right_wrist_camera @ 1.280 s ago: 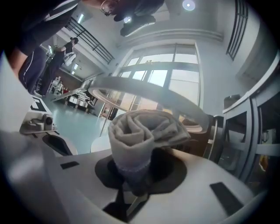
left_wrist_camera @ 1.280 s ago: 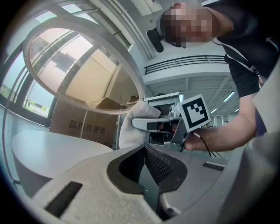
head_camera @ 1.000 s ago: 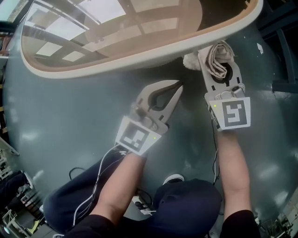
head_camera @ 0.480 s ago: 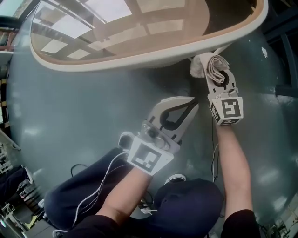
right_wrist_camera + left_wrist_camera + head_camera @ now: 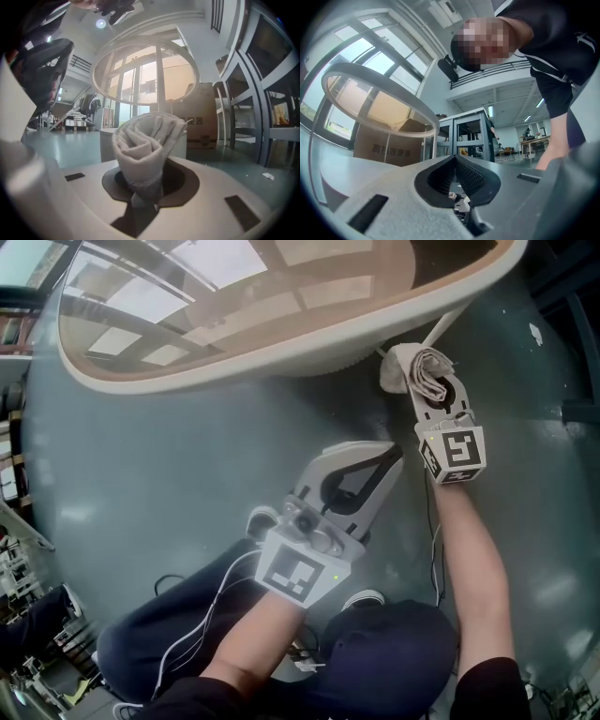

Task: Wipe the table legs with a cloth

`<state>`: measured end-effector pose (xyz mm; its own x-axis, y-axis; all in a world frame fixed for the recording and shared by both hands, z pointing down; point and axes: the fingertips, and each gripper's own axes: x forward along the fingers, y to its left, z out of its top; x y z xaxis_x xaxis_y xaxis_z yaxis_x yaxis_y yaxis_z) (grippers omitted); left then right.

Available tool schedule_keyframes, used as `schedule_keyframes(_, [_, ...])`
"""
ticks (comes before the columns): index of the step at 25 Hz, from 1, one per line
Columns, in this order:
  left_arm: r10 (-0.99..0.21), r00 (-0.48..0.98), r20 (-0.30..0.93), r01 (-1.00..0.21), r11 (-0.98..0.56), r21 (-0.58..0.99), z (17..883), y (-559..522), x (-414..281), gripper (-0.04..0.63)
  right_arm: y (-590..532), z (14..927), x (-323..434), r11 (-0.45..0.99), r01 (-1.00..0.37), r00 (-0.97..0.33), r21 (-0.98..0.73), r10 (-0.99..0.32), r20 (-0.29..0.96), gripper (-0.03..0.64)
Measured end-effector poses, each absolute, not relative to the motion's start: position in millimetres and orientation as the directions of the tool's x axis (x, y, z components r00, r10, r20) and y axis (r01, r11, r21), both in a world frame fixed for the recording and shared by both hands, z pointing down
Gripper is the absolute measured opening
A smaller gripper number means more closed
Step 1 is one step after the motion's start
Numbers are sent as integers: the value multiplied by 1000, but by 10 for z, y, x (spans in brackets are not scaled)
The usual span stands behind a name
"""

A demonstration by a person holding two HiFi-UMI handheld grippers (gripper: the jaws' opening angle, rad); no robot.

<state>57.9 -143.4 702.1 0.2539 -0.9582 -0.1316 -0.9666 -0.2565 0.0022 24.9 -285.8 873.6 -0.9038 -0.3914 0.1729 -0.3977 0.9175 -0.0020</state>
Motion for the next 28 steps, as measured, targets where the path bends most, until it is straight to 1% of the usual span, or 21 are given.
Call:
schedule_keyframes(2, [-958, 254, -130, -967, -256, 1, 7032, -1472, 578, 6, -2866, 8935, 264, 922, -388, -898, 2, -378, 224, 81])
schedule_keyframes(6, [-955, 261, -137, -965, -263, -2, 6992, -1500, 609, 6, -2871, 9605, 396, 920, -390, -849, -42, -341, 404, 81])
schedule_keyframes(8, [-951, 279, -131, -960, -280, -9, 6995, -1492, 628, 6, -2868, 9683, 461, 920, -389, -838, -52, -330, 435, 81])
schedule_keyframes(9, [-951, 283, -128, -959, -284, -12, 6995, -1487, 625, 6, -2873, 9606, 489, 921, -385, -844, -54, -328, 424, 81])
schedule_keyframes(11, [-952, 279, -128, -960, -280, -10, 6974, -1490, 603, 6, -2930, 9226, 570, 926, -374, -874, -47, -335, 352, 81])
schedule_keyframes(16, [-947, 282, -151, -958, -285, -2, 6851, -1558, 569, 6, -3359, 7451, 724, 935, -354, -935, 37, -354, 20, 81])
schedule_keyframes(18, [-946, 283, -158, -958, -286, -1, 6811, -1586, 570, 6, -3425, 6781, 671, 941, -323, -945, 103, -316, -82, 81])
schedule_keyframes(19, [-945, 283, -162, -958, -286, -1, 6794, -1598, 573, 6, -3386, 6543, 624, 942, -295, -953, 158, -280, -112, 81])
schedule_keyframes(20, [-945, 283, -166, -958, -287, -2, 6779, -1609, 577, 6, -3316, 6395, 571, 939, -265, -962, 221, -242, -125, 81])
schedule_keyframes(22, [-943, 286, -171, -957, -289, -5, 6762, -1628, 588, 6, -3189, 6371, 480, 927, -221, -974, 302, -197, -109, 81])
schedule_keyframes(24, [-942, 291, -167, -956, -294, -9, 6773, -1631, 610, 6, -3110, 6531, 435, 930, -203, -979, 305, -187, -80, 81])
schedule_keyframes(28, [-944, 297, -144, -954, -298, -14, 6862, -1587, 588, 6, -3054, 6860, 420, 938, -211, -977, 275, -205, -51, 81])
